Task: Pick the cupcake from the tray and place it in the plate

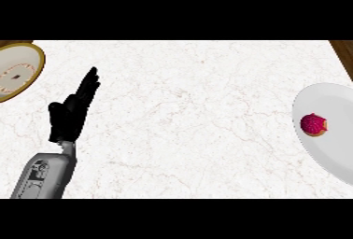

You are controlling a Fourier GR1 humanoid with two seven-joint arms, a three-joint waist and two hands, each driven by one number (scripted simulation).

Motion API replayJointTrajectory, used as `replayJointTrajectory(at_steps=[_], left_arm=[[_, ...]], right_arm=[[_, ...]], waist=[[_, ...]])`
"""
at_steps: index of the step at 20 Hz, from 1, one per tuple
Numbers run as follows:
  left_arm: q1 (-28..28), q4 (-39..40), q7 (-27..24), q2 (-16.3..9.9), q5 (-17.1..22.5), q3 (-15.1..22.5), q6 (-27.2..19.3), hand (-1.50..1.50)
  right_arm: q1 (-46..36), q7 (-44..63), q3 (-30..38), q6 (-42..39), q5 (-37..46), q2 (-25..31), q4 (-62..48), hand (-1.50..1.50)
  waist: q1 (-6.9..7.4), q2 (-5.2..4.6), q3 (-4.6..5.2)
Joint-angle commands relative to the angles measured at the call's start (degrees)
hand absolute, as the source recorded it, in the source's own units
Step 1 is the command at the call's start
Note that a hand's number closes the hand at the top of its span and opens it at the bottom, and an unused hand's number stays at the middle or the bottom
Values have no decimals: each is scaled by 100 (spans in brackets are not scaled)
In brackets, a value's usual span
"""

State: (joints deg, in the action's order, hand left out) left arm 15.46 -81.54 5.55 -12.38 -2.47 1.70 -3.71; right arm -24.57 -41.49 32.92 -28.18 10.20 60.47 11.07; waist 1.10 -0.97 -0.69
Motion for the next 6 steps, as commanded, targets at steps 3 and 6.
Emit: replayJointTrajectory(at_steps=[3,6], left_arm=[[-58,-31,-11,28,7,4,3,0],[57,27,-37,-32,52,-99,25,0]], right_arm=[[203,-506,133,-918,-168,239,-71,-150],[281,-482,69,-703,-118,114,-34,-150]], waist=[[-2,7,-15],[30,-17,-21]])
